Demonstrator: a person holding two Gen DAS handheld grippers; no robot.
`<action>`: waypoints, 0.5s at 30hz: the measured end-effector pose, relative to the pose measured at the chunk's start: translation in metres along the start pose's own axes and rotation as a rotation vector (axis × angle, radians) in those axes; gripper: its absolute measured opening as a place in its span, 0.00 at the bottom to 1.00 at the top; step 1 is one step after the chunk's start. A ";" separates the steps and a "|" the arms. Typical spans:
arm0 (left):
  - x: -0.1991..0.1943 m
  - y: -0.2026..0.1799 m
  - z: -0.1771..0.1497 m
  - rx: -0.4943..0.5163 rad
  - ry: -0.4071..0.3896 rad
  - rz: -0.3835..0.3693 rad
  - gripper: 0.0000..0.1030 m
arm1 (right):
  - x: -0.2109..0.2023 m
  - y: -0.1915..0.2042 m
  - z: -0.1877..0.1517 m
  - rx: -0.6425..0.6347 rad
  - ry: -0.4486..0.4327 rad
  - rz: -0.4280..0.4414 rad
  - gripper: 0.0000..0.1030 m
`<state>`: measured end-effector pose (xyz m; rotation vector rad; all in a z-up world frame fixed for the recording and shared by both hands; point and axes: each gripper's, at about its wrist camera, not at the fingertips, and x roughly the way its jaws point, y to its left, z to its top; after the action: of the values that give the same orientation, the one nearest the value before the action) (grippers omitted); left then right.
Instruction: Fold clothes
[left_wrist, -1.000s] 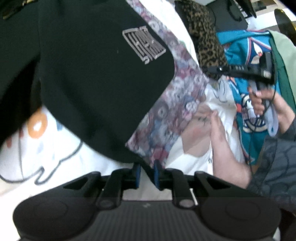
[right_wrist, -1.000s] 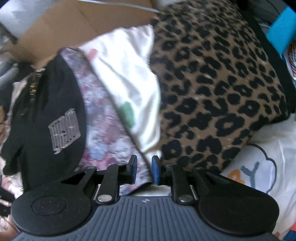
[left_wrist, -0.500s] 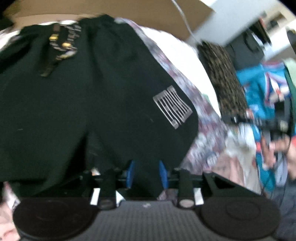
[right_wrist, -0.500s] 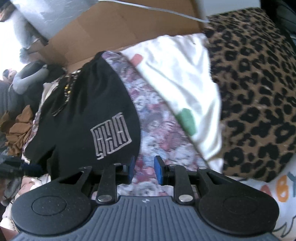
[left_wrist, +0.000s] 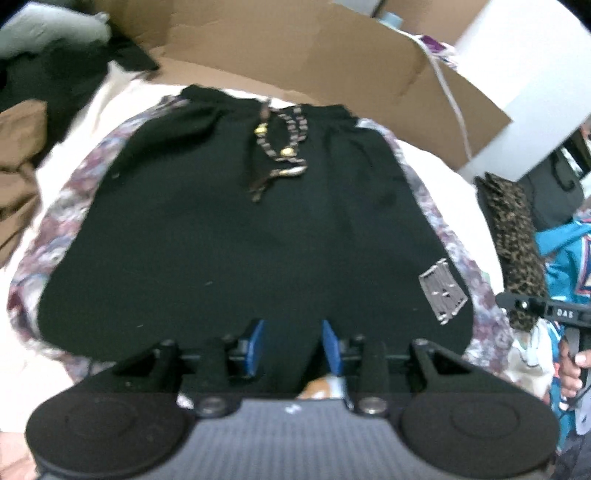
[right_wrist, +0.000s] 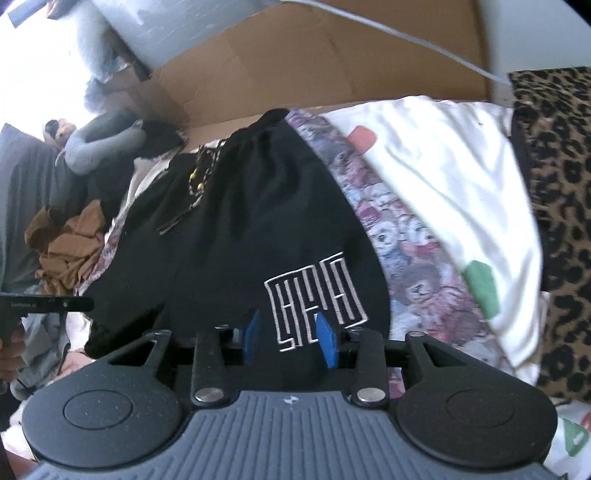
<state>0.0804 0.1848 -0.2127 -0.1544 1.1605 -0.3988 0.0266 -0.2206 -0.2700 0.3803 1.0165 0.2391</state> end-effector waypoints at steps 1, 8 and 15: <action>-0.001 0.004 0.000 -0.004 -0.003 0.016 0.39 | 0.003 0.004 0.000 -0.011 0.012 -0.005 0.40; -0.017 0.037 -0.008 -0.062 -0.061 0.094 0.40 | 0.008 0.048 0.009 -0.090 0.079 -0.025 0.41; -0.025 0.056 -0.033 -0.044 -0.077 0.166 0.45 | -0.003 0.117 0.044 -0.181 0.184 -0.007 0.45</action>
<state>0.0547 0.2491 -0.2219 -0.1103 1.0975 -0.2189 0.0606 -0.1241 -0.1986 0.1926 1.1666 0.3625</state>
